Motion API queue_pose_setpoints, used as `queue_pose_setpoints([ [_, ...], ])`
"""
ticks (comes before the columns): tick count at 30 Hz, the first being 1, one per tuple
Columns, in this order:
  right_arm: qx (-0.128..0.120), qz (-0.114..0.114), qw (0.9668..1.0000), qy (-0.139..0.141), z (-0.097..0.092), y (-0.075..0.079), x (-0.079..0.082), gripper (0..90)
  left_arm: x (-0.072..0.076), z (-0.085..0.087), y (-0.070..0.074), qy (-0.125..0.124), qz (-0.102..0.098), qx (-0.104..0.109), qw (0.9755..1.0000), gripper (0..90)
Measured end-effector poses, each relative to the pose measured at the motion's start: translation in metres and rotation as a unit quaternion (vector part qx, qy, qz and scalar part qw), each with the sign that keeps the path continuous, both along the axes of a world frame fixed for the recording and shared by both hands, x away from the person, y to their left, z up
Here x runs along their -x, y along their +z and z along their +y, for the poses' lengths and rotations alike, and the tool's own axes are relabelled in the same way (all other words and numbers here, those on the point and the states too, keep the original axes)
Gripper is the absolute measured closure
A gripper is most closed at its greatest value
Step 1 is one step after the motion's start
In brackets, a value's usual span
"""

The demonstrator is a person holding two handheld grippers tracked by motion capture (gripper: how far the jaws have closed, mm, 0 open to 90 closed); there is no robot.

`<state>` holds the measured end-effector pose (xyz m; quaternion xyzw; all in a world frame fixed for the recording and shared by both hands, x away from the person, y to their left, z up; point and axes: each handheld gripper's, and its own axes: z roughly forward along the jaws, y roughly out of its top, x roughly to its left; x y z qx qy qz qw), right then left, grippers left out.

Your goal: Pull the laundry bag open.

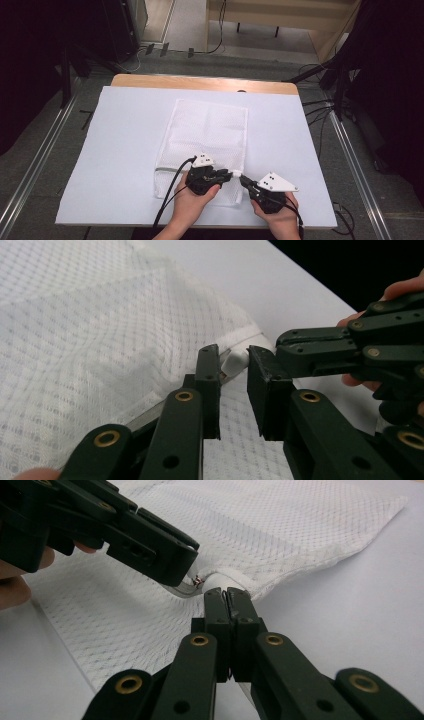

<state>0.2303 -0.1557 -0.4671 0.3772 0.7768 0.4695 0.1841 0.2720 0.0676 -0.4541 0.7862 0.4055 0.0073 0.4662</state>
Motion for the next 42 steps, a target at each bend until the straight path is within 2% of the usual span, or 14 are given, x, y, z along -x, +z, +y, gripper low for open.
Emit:
queue_pose_setpoints([
  [1, 0.000, 0.000, 1.0000, 0.000, 0.000, 0.000, 0.000, 90.0, 0.000, 0.000, 0.000, 0.000, 0.000, 0.000, 1.0000, 77.1],
  [2, 0.000, 0.000, 1.0000, 0.000, 0.000, 0.000, 0.000, 90.0, -0.001, 0.000, -0.002, -0.001, 0.009, -0.003, 1.0000, 78.5],
  [7, 0.000, -0.004, 1.0000, 0.000, -0.001, 0.001, 0.000, 90.0, -0.001, 0.001, -0.001, 0.001, 0.015, 0.003, 0.9999, 85.4],
  [11, -0.001, -0.002, 1.0000, -0.001, -0.002, 0.001, -0.001, 90.0, -0.003, 0.001, -0.003, -0.001, 0.023, 0.006, 0.9997, 86.2],
  [12, 0.000, -0.002, 1.0000, -0.001, -0.002, 0.001, -0.001, 90.0, -0.003, 0.000, -0.004, -0.001, 0.023, -0.003, 0.9997, 86.3],
  [18, 0.003, 0.005, 1.0000, -0.005, 0.000, 0.000, -0.001, 90.0, -0.001, 0.000, -0.004, -0.012, 0.022, -0.022, 0.9995, 87.7],
  [25, 0.014, 0.002, 0.9998, -0.016, -0.001, 0.001, -0.001, 90.0, -0.003, 0.004, -0.006, -0.004, 0.022, -0.044, 0.9988, 87.8],
  [28, 0.014, 0.002, 0.9996, -0.024, -0.005, 0.003, -0.001, 90.0, -0.005, 0.017, -0.009, 0.005, 0.028, -0.050, 0.9983, 87.8],
  [33, 0.013, 0.003, 0.9994, -0.031, -0.008, 0.005, -0.002, 90.0, -0.005, 0.032, -0.010, 0.015, 0.025, -0.061, 0.9977, 87.7],
  [34, 0.015, 0.002, 0.9993, -0.033, -0.009, 0.006, -0.002, 90.0, -0.005, 0.041, -0.010, 0.019, 0.025, -0.065, 0.9974, 87.8],
  [35, 0.016, 0.001, 0.9993, -0.033, -0.009, 0.007, -0.001, 90.0, -0.005, 0.041, -0.010, 0.019, 0.025, -0.065, 0.9974, 87.7],
  [36, 0.017, 0.000, 0.9993, -0.033, -0.009, 0.007, -0.001, 90.0, -0.005, 0.050, -0.010, 0.027, 0.024, -0.063, 0.9974, 87.7],
  [39, 0.017, -0.003, 0.9993, -0.034, -0.009, 0.008, 0.000, 90.0, -0.005, 0.059, -0.009, 0.033, 0.024, -0.063, 0.9972, 87.8],
  [42, 0.017, -0.003, 0.9991, -0.038, -0.009, 0.009, -0.001, 90.0, -0.004, 0.071, -0.008, 0.043, 0.022, -0.070, 0.9964, 87.8],
])
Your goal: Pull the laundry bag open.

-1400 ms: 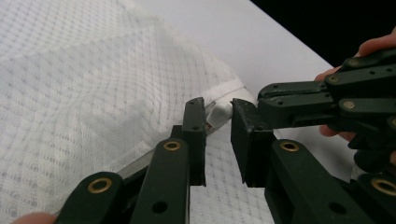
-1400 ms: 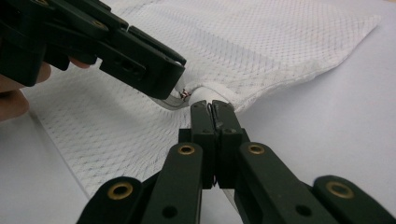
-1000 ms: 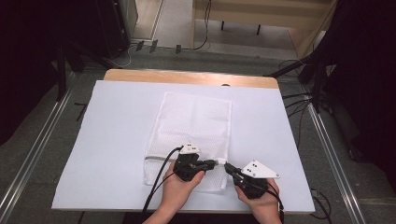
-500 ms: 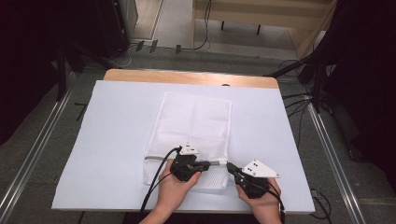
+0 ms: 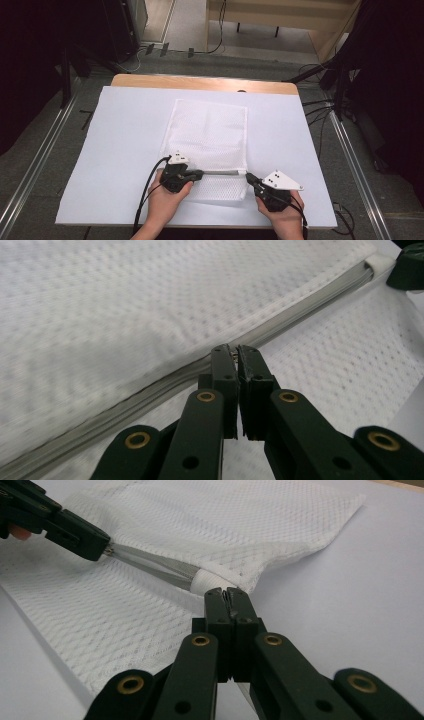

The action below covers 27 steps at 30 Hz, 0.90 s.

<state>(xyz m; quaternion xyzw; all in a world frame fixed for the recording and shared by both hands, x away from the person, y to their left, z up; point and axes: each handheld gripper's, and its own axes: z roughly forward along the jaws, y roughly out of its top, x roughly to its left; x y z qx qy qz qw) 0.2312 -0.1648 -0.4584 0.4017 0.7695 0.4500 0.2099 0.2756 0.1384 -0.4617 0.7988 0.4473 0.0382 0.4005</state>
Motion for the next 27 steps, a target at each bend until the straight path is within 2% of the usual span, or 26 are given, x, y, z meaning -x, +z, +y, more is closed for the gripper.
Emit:
queue_pose_setpoints([
  [1, 0.000, 0.000, 1.0000, -0.001, 0.000, 0.000, 0.000, 90.0, 0.000, 0.005, 0.000, 0.004, -0.002, -0.005, 1.0000, 87.7],
  [2, -0.002, -0.003, 1.0000, -0.008, -0.004, 0.002, -0.001, 90.0, 0.000, 0.017, -0.001, 0.013, -0.001, -0.007, 0.9999, 87.7],
  [3, -0.002, -0.003, 1.0000, -0.008, -0.004, 0.002, -0.001, 90.0, 0.000, 0.017, -0.001, 0.013, -0.001, -0.007, 0.9999, 87.7],
  [4, -0.006, -0.003, 0.9999, -0.012, -0.007, 0.004, 0.000, 90.0, 0.000, 0.031, -0.002, 0.026, 0.001, -0.006, 0.9997, 87.7],
  [5, -0.006, -0.003, 0.9999, -0.012, -0.007, 0.004, 0.000, 90.0, 0.000, 0.031, -0.002, 0.026, 0.001, -0.006, 0.9997, 87.7],
  [8, -0.008, -0.003, 0.9998, -0.015, -0.010, 0.005, 0.000, 90.0, 0.001, 0.052, -0.002, 0.043, 0.006, -0.003, 0.9990, 87.7],
  [11, -0.008, -0.006, 0.9998, -0.016, -0.010, 0.007, -0.001, 90.0, 0.002, 0.070, 0.001, 0.054, 0.000, -0.015, 0.9984, 87.7],
  [12, -0.008, -0.006, 0.9998, -0.016, -0.010, 0.007, -0.001, 90.0, 0.002, 0.070, 0.001, 0.054, 0.000, -0.015, 0.9984, 87.7],
  [14, -0.008, -0.009, 0.9998, -0.016, -0.011, 0.008, -0.001, 90.0, 0.003, 0.086, 0.002, 0.065, -0.002, -0.016, 0.9978, 87.7],
  [15, -0.008, -0.009, 0.9998, -0.016, -0.011, 0.008, -0.001, 90.0, 0.003, 0.086, 0.002, 0.065, -0.002, -0.016, 0.9978, 87.7],
  [16, -0.007, -0.008, 0.9998, -0.015, -0.012, 0.008, -0.001, 90.0, 0.005, 0.093, 0.003, 0.065, -0.001, -0.015, 0.9978, 87.7],
  [21, -0.006, -0.002, 0.9998, -0.021, -0.012, 0.007, -0.003, 90.0, 0.010, 0.098, 0.005, 0.066, -0.007, -0.023, 0.9975, 87.7],
  [24, -0.003, -0.004, 0.9998, -0.021, -0.012, 0.007, -0.003, 90.0, 0.011, 0.102, 0.005, 0.073, -0.007, -0.015, 0.9972, 87.7],
  [27, -0.004, -0.005, 0.9998, -0.019, -0.012, 0.008, -0.002, 90.0, 0.012, 0.103, 0.004, 0.075, -0.010, -0.019, 0.9970, 87.7],
])
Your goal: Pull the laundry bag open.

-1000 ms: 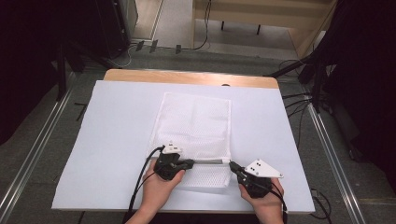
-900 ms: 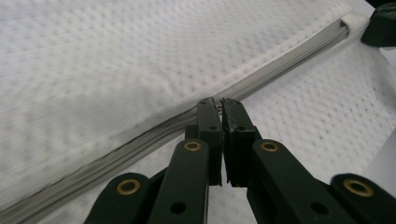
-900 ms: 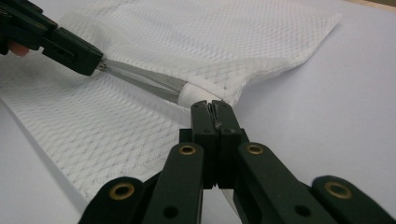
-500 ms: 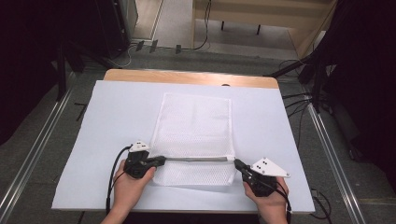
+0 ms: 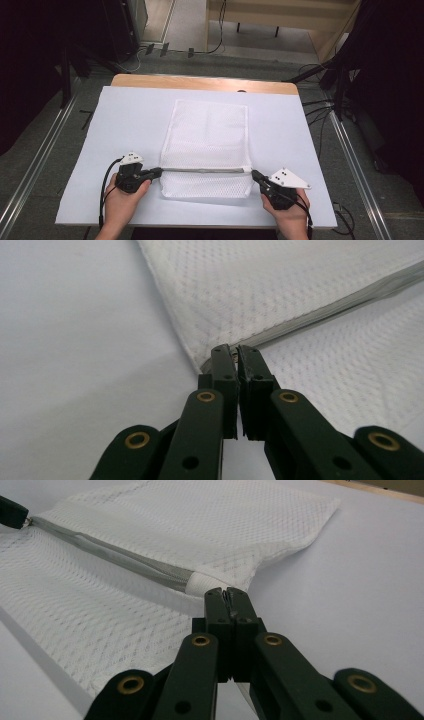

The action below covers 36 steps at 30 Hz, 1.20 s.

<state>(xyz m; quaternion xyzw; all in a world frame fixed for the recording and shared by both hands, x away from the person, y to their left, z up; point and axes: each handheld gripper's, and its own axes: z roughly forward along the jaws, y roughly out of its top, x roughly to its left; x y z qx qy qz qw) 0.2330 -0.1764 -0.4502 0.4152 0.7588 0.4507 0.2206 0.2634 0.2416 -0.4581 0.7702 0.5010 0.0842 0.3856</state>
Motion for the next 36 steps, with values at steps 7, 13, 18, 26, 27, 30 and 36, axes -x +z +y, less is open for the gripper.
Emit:
queue_pose_setpoints([
  [7, 0.001, 0.002, 1.0000, 0.000, 0.002, 0.001, 0.001, 90.0, 0.009, 0.012, 0.003, 0.048, -0.047, 0.028, 0.9973, 62.7],
  [13, -0.005, 0.007, 0.9999, 0.005, 0.002, -0.001, 0.001, 90.0, 0.023, 0.028, 0.011, 0.058, -0.094, 0.042, 0.9930, 25.4],
  [18, -0.019, 0.004, 0.9998, -0.006, -0.002, -0.001, -0.001, 72.7, 0.032, 0.051, 0.010, 0.068, -0.099, 0.064, 0.9907, 12.5],
  [26, -0.042, 0.008, 0.9985, -0.034, -0.021, 0.001, -0.003, 47.2, 0.034, 0.059, 0.011, 0.078, -0.111, 0.062, 0.9888, 11.1],
  [27, -0.042, 0.010, 0.9983, -0.039, -0.024, 0.001, -0.004, 45.4, 0.034, 0.058, 0.011, 0.078, -0.113, 0.056, 0.9890, 11.0],
  [30, -0.059, 0.007, 0.9970, -0.049, -0.037, 0.002, -0.005, 39.4, 0.034, 0.058, 0.011, 0.080, -0.116, 0.043, 0.9891, 9.4],
  [36, -0.090, 0.002, 0.9939, -0.063, -0.070, 0.002, -0.008, 26.1, 0.034, 0.065, 0.010, 0.066, -0.131, 0.037, 0.9884, 1.9],
])
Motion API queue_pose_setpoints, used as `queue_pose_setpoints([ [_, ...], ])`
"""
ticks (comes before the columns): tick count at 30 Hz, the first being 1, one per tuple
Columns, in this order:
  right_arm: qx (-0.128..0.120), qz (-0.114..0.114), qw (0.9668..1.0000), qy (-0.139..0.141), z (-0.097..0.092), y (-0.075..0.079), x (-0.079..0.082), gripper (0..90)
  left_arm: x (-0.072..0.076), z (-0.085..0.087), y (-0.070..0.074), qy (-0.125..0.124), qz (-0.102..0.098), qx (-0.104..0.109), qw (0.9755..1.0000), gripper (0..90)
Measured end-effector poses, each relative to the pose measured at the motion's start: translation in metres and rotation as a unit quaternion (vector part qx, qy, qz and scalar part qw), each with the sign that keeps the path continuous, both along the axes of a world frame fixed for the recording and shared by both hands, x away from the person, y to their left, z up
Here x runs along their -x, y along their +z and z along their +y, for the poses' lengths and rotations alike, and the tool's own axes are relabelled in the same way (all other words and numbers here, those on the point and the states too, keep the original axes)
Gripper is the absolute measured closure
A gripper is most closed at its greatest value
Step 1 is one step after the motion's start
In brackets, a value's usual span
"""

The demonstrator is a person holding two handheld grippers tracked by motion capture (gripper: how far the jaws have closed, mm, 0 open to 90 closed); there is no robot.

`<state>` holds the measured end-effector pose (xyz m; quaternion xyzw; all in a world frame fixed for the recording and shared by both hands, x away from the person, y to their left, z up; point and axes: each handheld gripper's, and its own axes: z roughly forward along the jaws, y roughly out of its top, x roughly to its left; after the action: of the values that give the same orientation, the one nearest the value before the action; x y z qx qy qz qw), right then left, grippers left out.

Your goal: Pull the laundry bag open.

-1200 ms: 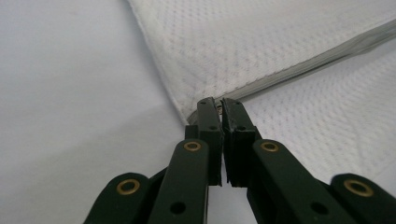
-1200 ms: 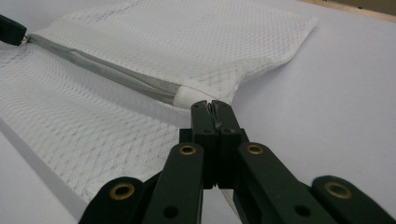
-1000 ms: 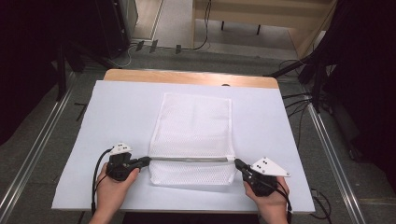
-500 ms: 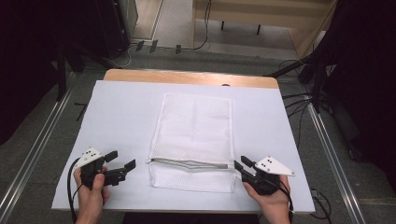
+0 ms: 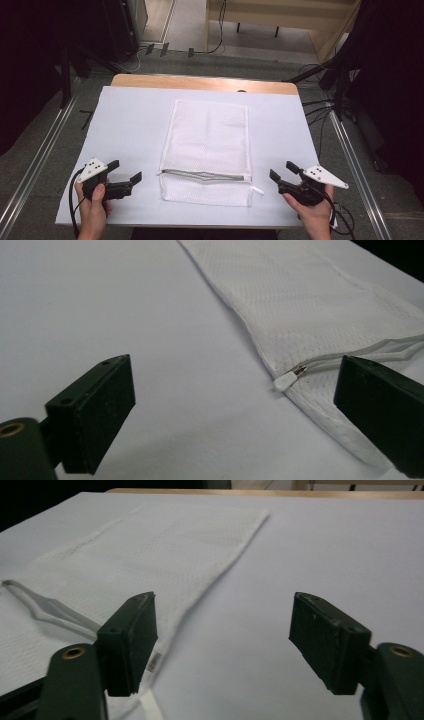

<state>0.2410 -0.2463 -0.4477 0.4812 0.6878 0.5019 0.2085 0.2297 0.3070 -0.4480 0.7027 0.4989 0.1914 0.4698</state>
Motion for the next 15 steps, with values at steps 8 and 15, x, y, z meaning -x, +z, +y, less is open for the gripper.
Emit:
queue_pose_setpoints([
  [8, 0.009, 0.038, 0.9977, -0.055, -0.043, -0.013, 0.002, 13.9, 0.001, 0.011, 0.003, 0.021, -0.012, -0.018, 0.9995, 0.0],
  [15, 0.027, 0.050, 0.9951, -0.082, -0.066, -0.023, 0.010, 13.5, -0.001, 0.022, 0.001, 0.041, -0.016, -0.029, 0.9986, 0.0],
])
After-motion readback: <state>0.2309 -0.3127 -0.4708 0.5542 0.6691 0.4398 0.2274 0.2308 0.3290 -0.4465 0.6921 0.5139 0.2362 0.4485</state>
